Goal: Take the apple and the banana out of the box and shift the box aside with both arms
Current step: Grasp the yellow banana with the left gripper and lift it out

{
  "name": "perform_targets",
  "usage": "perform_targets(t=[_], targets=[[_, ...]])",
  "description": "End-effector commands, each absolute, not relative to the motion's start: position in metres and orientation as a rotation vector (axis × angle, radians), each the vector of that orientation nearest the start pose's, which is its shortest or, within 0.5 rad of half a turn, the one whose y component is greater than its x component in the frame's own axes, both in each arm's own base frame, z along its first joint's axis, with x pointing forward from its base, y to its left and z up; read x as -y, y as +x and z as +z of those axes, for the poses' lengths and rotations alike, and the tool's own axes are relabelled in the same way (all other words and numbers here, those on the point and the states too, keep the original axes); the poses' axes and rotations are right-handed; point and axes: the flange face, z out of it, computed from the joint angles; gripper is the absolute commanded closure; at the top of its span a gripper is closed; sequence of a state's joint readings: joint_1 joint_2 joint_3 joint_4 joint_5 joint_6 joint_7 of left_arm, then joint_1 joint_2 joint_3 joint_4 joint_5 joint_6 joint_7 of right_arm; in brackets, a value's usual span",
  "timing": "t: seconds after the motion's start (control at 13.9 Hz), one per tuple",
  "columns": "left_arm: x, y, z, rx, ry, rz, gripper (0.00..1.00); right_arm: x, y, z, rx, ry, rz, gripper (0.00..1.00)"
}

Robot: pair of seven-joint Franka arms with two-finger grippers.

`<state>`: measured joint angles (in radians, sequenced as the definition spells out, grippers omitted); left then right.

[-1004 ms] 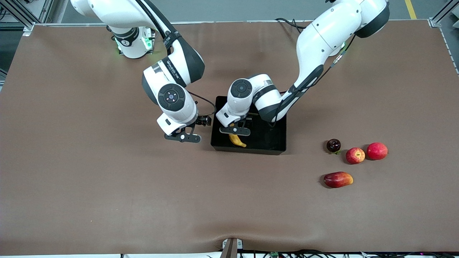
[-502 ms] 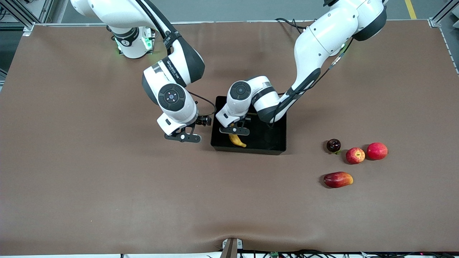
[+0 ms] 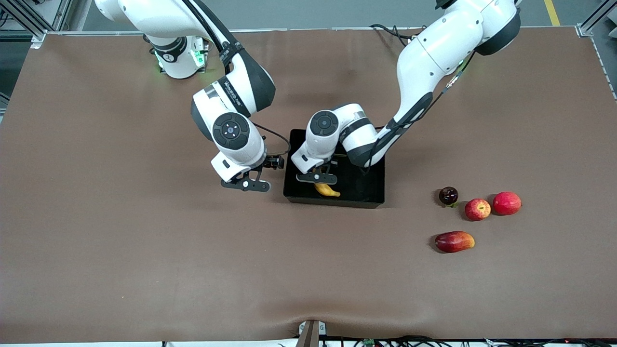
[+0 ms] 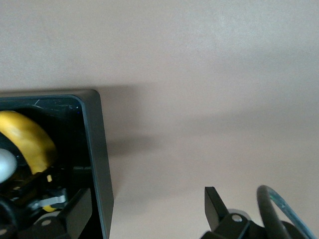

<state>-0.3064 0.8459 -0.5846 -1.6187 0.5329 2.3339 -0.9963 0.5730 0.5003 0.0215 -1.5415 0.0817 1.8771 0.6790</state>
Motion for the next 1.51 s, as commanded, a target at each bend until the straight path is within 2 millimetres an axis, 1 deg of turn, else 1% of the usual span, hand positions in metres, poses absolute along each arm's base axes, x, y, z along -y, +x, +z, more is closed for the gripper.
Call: perform_targets(t=[0.0, 0.14, 0.22, 0.36, 0.5, 0.57, 0.72, 0.79, 0.86, 0.93, 1.0, 1.15, 1.22, 1.29, 1.36, 1.43], targets=[[0.491, 0.484, 0.238, -0.185, -3.143, -0.070, 1.00, -0.377, 0.547, 0.355, -0.174, -3.160, 0.284, 0.00], [0.485, 0.492, 0.265, -0.140, -3.159, -0.080, 1.00, -0.379, 0.547, 0.354, -0.172, -3.159, 0.280, 0.00], [0.484, 0.494, 0.280, -0.146, -3.185, -0.083, 1.00, -0.379, 0.547, 0.354, -0.170, -3.159, 0.278, 0.00], [0.463, 0.510, 0.303, -0.181, -3.195, -0.074, 1.00, -0.382, 0.545, 0.351, -0.165, -3.160, 0.280, 0.00], [0.432, 0.528, 0.328, -0.232, -3.179, -0.036, 1.00, -0.387, 0.543, 0.349, -0.152, -3.158, 0.270, 0.00], [0.411, 0.541, 0.341, -0.249, -3.186, -0.019, 1.00, -0.387, 0.542, 0.348, -0.152, -3.158, 0.270, 0.00], [0.359, 0.569, 0.364, -0.292, -3.200, 0.011, 1.00, -0.387, 0.542, 0.346, -0.153, -3.158, 0.270, 0.00], [0.328, 0.584, 0.375, -0.351, -3.206, 0.015, 1.00, -0.389, 0.541, 0.346, -0.148, -3.155, 0.260, 0.00], [0.292, 0.599, 0.383, -0.428, -3.199, 0.028, 1.00, -0.395, 0.538, 0.343, -0.135, -3.153, 0.254, 0.00], [0.260, 0.610, 0.387, -0.477, -3.189, 0.044, 1.00, -0.406, 0.533, 0.335, -0.108, -3.154, 0.247, 0.00], [0.230, 0.618, 0.387, -0.529, -3.171, 0.073, 1.00, -0.417, 0.527, 0.323, -0.091, -3.154, 0.239, 0.00], [0.184, 0.629, 0.382, -0.596, -3.141, 0.119, 1.00, -0.433, 0.513, 0.301, -0.055, -3.144, 0.202, 0.00], [0.159, 0.636, 0.379, -0.629, -3.133, 0.118, 1.00, -0.434, 0.509, 0.292, -0.051, -3.137, 0.187, 0.05], [0.138, 0.642, 0.377, -0.678, -3.120, 0.114, 1.00, -0.438, 0.503, 0.279, -0.040, -3.134, 0.171, 0.14], [0.114, 0.648, 0.373, -0.727, -3.093, 0.108, 1.00, -0.442, 0.498, 0.272, -0.028, -3.127, 0.156, 0.32], [0.090, 0.654, 0.366, -0.769, -3.054, 0.105, 1.00, -0.443, 0.497, 0.269, -0.033, -3.128, 0.156, 0.68]])
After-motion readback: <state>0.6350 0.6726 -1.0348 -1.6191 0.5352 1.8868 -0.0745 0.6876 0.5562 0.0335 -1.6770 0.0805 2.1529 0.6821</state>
